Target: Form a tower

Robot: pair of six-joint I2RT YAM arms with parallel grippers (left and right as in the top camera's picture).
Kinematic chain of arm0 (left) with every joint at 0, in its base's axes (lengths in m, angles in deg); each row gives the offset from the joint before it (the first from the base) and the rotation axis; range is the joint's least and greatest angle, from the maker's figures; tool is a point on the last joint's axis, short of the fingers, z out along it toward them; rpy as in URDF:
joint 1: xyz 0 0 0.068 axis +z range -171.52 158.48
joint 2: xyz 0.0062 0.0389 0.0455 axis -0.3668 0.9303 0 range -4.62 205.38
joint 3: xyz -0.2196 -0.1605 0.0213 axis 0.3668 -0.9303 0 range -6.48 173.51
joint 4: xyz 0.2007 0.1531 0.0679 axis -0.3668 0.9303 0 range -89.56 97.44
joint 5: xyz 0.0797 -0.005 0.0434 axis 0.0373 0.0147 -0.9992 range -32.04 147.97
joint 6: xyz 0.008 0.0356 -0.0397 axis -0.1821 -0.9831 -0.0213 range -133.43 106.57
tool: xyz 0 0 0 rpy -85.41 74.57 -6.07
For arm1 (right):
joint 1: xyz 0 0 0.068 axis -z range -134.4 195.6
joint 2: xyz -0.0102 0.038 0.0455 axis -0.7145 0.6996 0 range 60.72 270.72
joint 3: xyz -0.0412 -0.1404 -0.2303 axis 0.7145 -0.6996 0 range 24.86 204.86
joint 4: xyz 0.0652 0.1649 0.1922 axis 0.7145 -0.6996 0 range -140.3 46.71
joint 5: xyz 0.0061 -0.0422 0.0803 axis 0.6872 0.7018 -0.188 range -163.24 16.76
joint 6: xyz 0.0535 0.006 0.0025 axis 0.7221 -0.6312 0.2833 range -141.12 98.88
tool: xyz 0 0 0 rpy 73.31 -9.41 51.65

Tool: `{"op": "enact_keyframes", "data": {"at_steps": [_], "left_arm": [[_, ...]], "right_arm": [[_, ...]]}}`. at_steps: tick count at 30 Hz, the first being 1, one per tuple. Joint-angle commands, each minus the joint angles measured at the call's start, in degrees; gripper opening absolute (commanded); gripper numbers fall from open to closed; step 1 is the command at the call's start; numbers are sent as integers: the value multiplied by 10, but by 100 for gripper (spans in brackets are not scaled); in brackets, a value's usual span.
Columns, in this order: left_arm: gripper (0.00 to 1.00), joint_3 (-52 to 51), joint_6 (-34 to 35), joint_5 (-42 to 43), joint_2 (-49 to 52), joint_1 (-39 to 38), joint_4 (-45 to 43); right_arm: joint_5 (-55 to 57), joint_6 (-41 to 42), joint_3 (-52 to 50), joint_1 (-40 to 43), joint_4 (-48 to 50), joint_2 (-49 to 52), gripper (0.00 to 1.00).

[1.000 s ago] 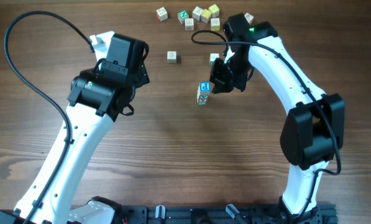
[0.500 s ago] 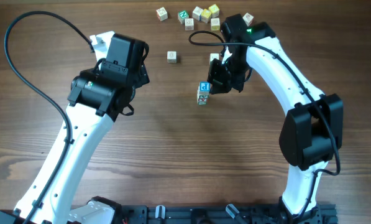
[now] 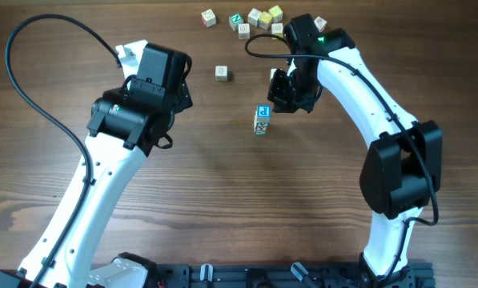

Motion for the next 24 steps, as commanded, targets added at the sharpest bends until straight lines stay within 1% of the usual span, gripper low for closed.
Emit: {"op": "enact_keyframes", "data": {"at_steps": [1,6,24], "left_arm": [[100,1,-6,-1,-3,3,-1],[100,1,-6,-1,-3,3,-1],[100,1,-7,-1,-3,3,-1]], "right_arm": [[-3,10,-3,-1,1,-9,4],[-24,8,-3,-1,1,-9,4],[-24,9,-3,-1,8,-9,4]]}}
